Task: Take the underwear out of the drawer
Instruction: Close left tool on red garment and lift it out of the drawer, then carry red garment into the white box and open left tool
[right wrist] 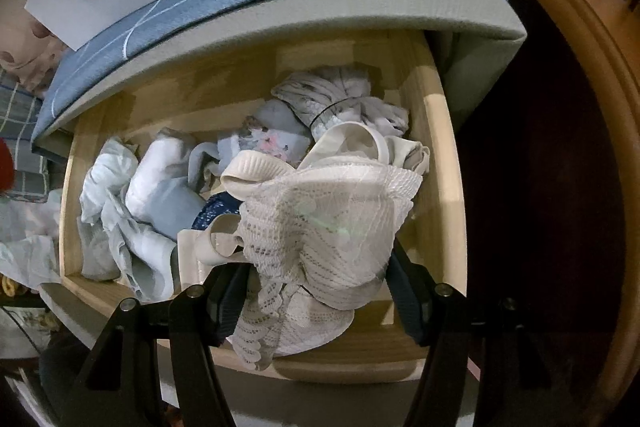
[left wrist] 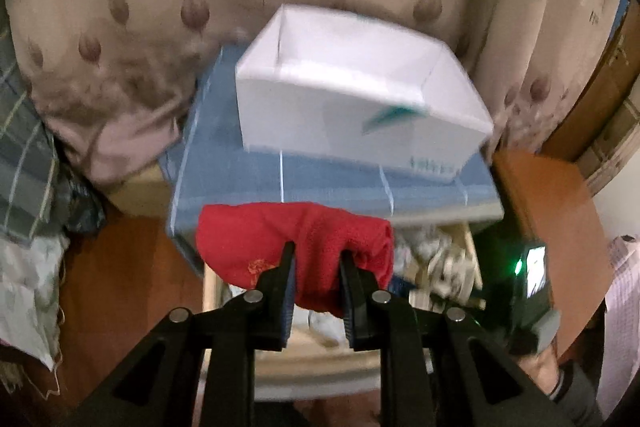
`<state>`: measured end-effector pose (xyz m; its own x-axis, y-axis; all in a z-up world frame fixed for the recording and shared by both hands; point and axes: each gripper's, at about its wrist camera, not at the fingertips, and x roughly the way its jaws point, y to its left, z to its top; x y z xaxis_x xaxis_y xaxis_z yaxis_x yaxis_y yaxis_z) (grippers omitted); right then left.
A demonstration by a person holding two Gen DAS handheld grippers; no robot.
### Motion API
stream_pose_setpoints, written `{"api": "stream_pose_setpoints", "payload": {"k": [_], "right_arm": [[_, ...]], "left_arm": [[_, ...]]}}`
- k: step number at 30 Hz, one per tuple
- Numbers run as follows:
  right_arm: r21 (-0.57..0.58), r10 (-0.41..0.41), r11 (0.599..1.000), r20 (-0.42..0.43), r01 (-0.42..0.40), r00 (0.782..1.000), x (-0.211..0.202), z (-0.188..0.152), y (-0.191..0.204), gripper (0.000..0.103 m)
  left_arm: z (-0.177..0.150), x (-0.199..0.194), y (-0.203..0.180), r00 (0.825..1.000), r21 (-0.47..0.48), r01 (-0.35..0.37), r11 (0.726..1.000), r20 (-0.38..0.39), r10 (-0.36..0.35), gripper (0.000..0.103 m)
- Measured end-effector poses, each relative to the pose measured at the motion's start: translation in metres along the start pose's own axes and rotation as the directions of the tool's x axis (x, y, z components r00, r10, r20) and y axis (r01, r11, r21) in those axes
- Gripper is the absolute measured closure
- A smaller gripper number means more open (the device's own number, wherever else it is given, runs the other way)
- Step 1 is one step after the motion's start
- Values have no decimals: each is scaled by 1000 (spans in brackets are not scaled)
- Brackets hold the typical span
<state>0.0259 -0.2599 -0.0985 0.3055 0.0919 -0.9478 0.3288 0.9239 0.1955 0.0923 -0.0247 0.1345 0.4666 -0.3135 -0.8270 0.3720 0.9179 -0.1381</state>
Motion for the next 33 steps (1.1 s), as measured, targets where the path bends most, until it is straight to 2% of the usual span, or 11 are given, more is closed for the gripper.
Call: {"api": "stream_pose_setpoints", "payload": {"k": [7, 11, 14, 18, 21, 25, 30, 33], "right_arm": [[20, 23, 1000, 1, -23, 1000, -4, -1, -9, 43], [20, 34, 999, -6, -34, 999, -3, 1, -10, 43], [18, 43, 999, -9, -43, 999, -2, 3, -10, 43], [19, 59, 998, -8, -58, 998, -3, 3, -13, 43], [20, 77, 997, -19, -77, 997, -2, 3, -15, 43], [19, 96, 995, -29, -96, 995, -1, 3, -16, 43], [23, 107, 994, -36, -106, 994, 0, 3, -17, 43], [20, 105, 994, -34, -104, 994, -1, 3, -18, 43]], "left_arm": [[85, -23, -15, 985, 75, 2, 997, 169, -15, 84], [130, -8, -21, 979, 108, 8, 994, 202, -30, 84], [159, 19, -24, 983, 132, 12, 991, 179, -35, 84], [180, 79, -22, 997, 125, -3, 992, 82, -7, 84], [181, 119, -16, 1000, 111, -23, 994, 21, 20, 84], [174, 153, -9, 998, 94, -37, 995, -47, 42, 84], [161, 168, -12, 993, 108, -66, 992, -95, 76, 84], [155, 175, -12, 987, 86, -76, 993, -135, 87, 84]]}}
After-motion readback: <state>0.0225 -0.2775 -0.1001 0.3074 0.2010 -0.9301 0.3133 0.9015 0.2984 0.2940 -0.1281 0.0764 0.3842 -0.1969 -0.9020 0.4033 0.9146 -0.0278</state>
